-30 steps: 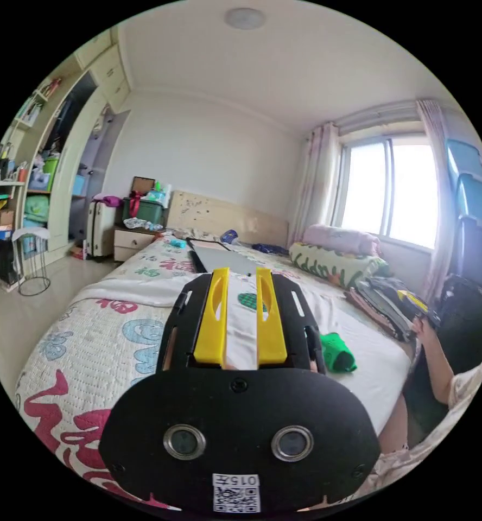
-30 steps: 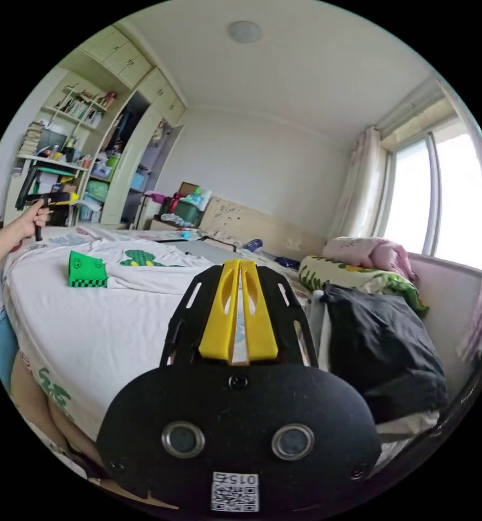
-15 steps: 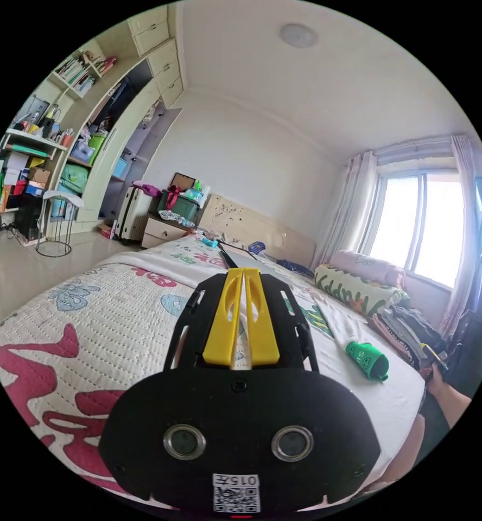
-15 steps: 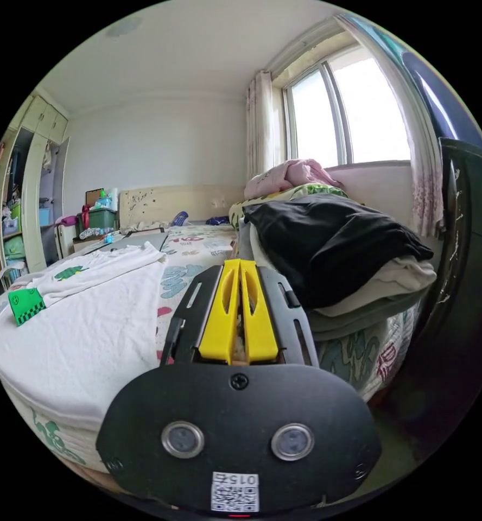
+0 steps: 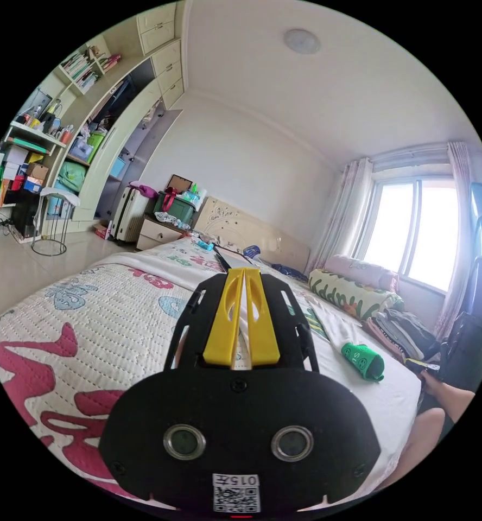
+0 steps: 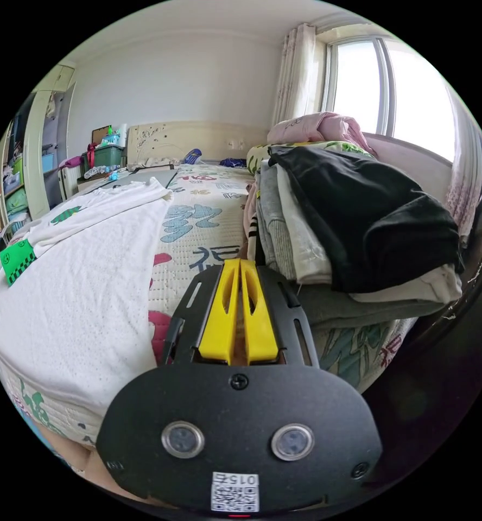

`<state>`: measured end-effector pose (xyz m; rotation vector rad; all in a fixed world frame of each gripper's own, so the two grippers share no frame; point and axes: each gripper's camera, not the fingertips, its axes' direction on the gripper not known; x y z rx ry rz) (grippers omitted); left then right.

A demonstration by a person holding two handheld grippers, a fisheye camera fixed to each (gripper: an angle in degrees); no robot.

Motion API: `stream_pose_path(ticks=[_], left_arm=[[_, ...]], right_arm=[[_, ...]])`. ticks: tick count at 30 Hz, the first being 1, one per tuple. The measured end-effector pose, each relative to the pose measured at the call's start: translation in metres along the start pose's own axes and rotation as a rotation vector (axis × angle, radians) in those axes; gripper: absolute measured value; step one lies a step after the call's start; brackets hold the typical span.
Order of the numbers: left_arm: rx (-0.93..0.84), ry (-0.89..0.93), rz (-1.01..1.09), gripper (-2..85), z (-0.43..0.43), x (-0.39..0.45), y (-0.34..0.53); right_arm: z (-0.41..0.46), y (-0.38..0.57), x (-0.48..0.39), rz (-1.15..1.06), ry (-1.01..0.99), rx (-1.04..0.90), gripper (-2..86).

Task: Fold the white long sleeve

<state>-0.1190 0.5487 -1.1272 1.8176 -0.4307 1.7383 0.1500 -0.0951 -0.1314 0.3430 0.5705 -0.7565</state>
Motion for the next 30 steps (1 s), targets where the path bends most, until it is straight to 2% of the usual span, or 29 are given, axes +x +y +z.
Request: stream_pose_path(ticks=[4, 12, 17, 22, 26, 30], left_arm=[[0.026, -0.018, 0.06, -0.5, -0.024, 0.021, 0.006], [0.088, 0.027, 0.003, -0.7, -0.063, 0.02, 0.018], [0.145, 0.029, 0.062, -0.8, -0.085, 0.046, 0.032], [0.156, 0.063, 0.043, -0.9, -0.088, 0.051, 0.041], [0.166, 0.082, 0.042, -0.9, -0.083, 0.061, 0.051], [0.154, 0.095, 0.048, -0.9, -0.071, 0.072, 0.059]], right_arm=[[0.017, 0.003, -0.018, -0.053, 0.031, 0.009, -1.0], [0.053, 0.006, -0.052, -0.157, 0.098, -0.047, -1.0], [0.078, 0.029, -0.105, -0.456, 0.354, -0.024, -1.0], [0.079, 0.036, -0.103, -0.373, 0.332, -0.039, -1.0], [0.081, 0.05, -0.11, -0.428, 0.371, -0.039, -1.0], [0.077, 0.053, -0.099, -0.416, 0.319, -0.062, -1.0]])
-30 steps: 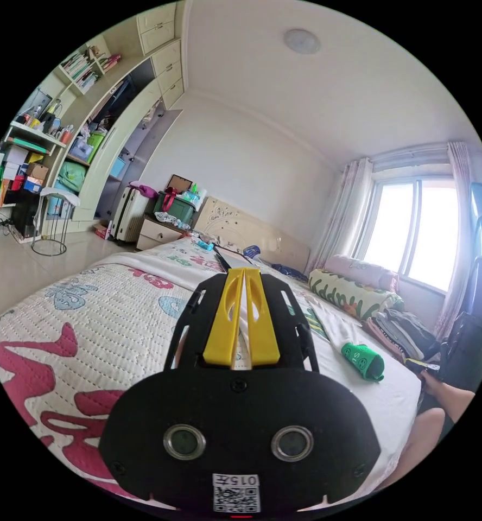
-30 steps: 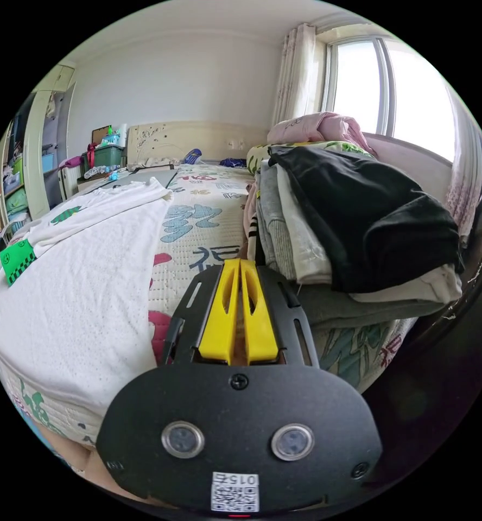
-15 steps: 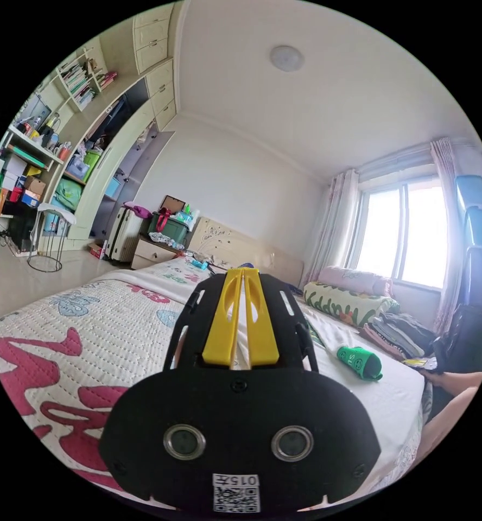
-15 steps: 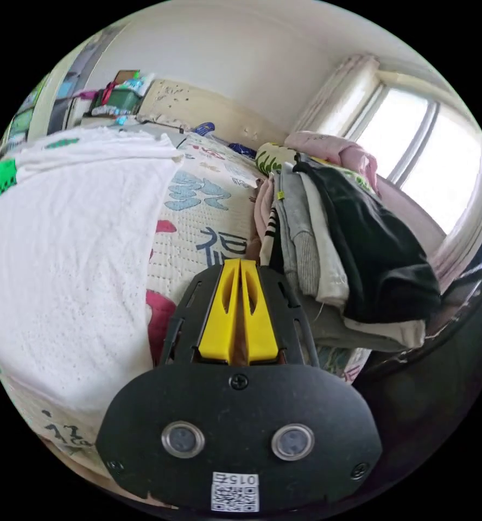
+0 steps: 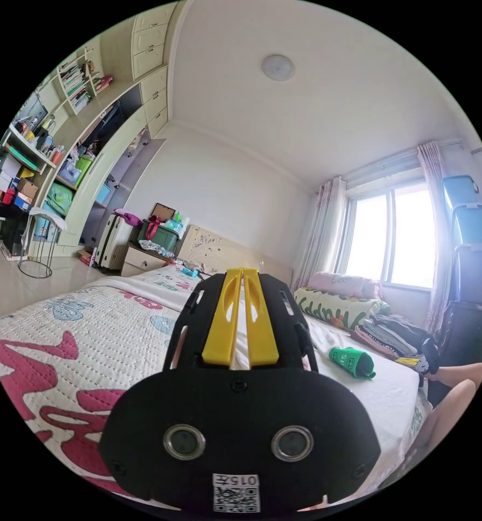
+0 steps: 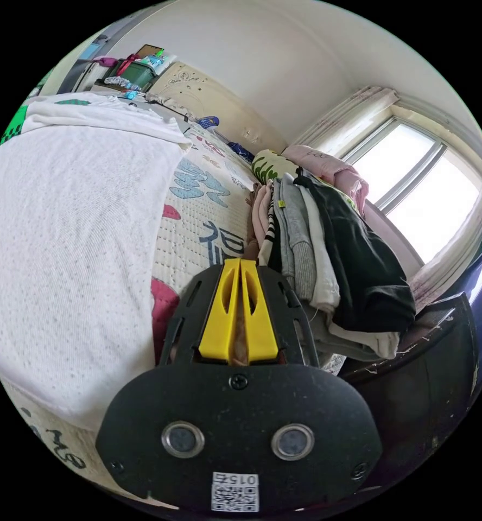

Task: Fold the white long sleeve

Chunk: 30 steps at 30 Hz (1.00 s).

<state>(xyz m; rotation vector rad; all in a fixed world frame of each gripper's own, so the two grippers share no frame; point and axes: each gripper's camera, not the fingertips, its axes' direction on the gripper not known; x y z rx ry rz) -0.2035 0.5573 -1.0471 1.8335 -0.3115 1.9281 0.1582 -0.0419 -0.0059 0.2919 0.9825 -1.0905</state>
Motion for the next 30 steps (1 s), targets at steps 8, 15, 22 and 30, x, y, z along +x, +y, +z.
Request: stream_pose_path(ticks=[8, 15, 22, 30], left_arm=[[-0.021, 0.012, 0.019, -0.9, 0.046, 0.03, 0.031], [-0.085, -0.019, 0.073, -0.6, 0.111, 0.07, 0.061], [-0.435, 0.176, 0.415, 4.2, 0.259, 0.213, 0.069], [-0.87, 0.467, 0.309, 8.2, 0.496, 0.318, 0.134]], right_arm=[[-0.011, 0.031, 0.008, -0.053, 0.127, 0.032, -1.0], [-0.047, 0.046, 0.083, 0.079, 0.012, 0.2, -1.0], [-0.136, 0.014, 0.145, -0.318, -0.585, 0.724, -0.7], [-0.152, -0.048, 0.147, -0.834, -1.225, 0.775, 6.3]])
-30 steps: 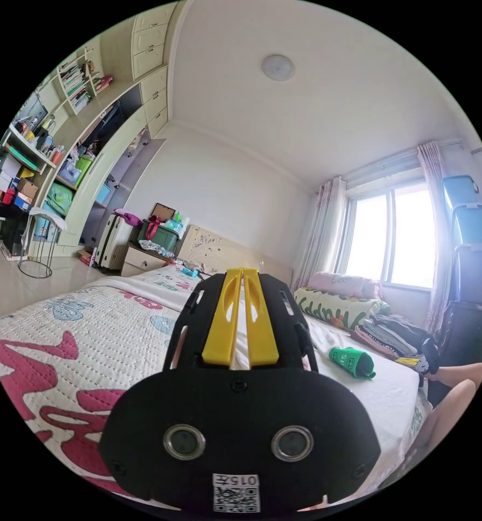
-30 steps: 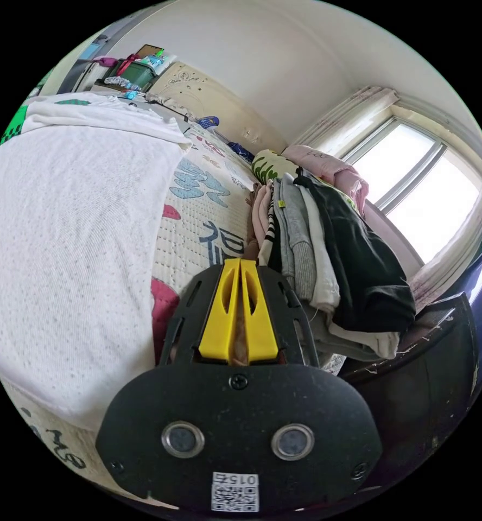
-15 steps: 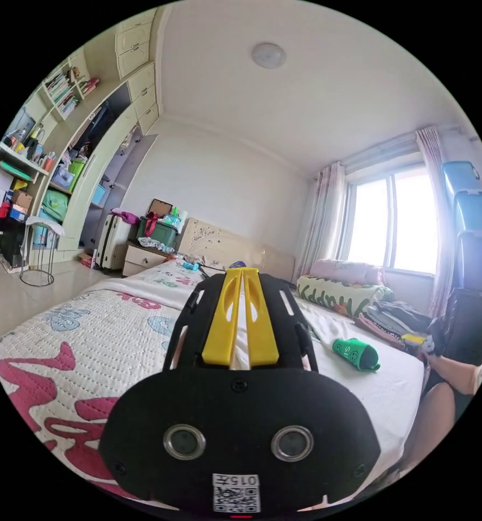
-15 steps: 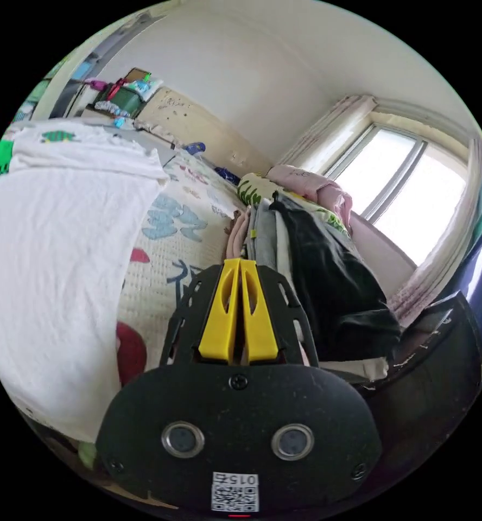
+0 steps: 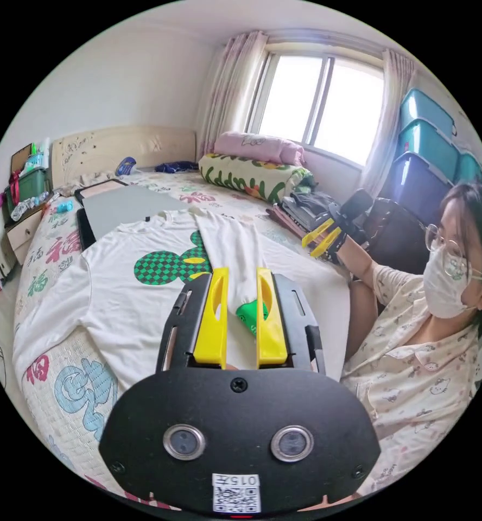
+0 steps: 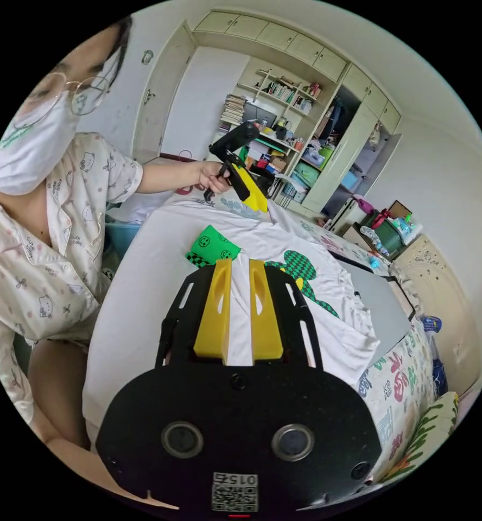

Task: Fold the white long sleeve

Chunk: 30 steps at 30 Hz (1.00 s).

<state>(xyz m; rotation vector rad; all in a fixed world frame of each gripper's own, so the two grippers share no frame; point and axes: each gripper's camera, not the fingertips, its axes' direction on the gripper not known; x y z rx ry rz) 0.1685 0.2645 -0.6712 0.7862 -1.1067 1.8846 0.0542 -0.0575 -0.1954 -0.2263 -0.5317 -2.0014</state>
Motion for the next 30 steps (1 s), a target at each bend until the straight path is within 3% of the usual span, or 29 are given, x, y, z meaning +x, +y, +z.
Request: stream_pose_path(ticks=[5, 13, 21, 26, 30], left_arm=[[-0.064, -0.004, -0.123, 9.2, 0.104, -0.023, 0.011], [-0.053, -0.078, -0.288, 10.3, 0.164, -0.043, 0.076], [-0.163, -0.083, -0.279, 9.1, 0.249, -0.061, 0.064], [-0.272, -0.051, -0.292, 7.5, 0.306, -0.077, 0.071], [-0.29, -0.035, -0.251, 5.8, 0.317, -0.074, 0.075]], right_arm=[[0.005, -0.007, -0.036, -0.077, -0.025, -0.053, 9.0], [-0.005, -0.037, -0.081, -0.034, 0.028, -0.042, 8.5], [0.005, -0.099, -0.077, -0.059, -0.044, -0.235, 7.6], [0.023, -0.13, -0.079, -0.066, -0.081, -0.329, -0.1], [0.004, -0.139, -0.084, -0.025, -0.092, -0.271, -0.9]])
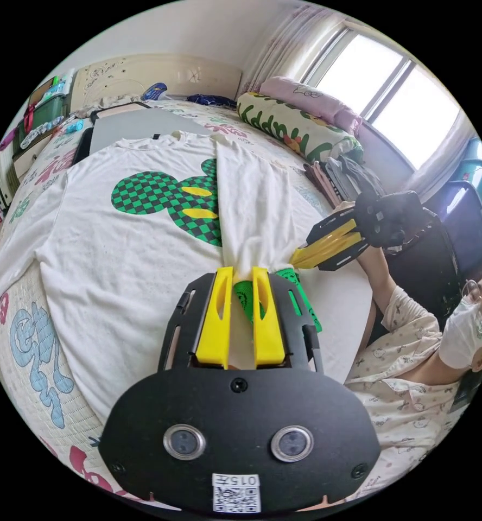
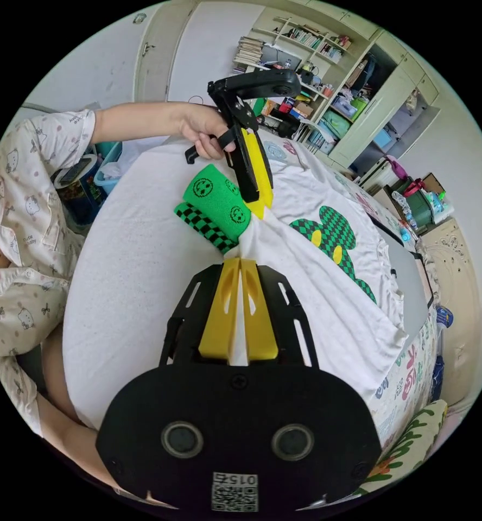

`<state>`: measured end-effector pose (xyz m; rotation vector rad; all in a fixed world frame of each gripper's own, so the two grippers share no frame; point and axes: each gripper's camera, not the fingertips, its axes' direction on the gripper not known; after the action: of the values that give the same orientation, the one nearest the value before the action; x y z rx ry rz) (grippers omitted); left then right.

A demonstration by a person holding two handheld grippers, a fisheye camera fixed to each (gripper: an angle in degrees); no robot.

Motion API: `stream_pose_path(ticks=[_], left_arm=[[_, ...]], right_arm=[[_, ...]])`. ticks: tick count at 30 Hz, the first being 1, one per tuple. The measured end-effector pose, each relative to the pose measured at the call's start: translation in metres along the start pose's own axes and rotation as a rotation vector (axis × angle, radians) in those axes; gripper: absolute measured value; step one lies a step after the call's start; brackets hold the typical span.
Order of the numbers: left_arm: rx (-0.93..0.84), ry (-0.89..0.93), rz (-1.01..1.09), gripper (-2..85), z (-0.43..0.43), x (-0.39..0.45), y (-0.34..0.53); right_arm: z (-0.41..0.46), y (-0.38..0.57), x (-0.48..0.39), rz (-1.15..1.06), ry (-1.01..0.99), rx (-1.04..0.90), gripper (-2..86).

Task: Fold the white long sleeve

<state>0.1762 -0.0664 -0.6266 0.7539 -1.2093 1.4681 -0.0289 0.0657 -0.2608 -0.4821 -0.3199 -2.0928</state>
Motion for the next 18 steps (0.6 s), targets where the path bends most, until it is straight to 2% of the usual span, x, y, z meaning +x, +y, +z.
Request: stream_pose_path(ticks=[5, 8, 12, 18], left_arm=[[0.033, 0.017, 0.079, 2.7, -0.008, 0.022, 0.013], [0.052, -0.027, 0.11, 2.1, -0.019, 0.041, 0.018], [0.042, 0.018, 0.11, 1.9, -0.033, 0.052, 0.024], [-0.085, -0.037, 0.082, 2.9, -0.001, 0.035, 0.035]], right_arm=[[-0.043, -0.013, -0.011, 0.002, -0.029, 0.122, -1.0], [-0.049, -0.032, -0.015, -0.021, -0.081, 0.127, -1.0], [-0.059, -0.058, -0.018, -0.042, -0.134, 0.143, -1.0], [-0.055, -0.112, -0.019, -0.048, -0.126, 0.076, -0.8]])
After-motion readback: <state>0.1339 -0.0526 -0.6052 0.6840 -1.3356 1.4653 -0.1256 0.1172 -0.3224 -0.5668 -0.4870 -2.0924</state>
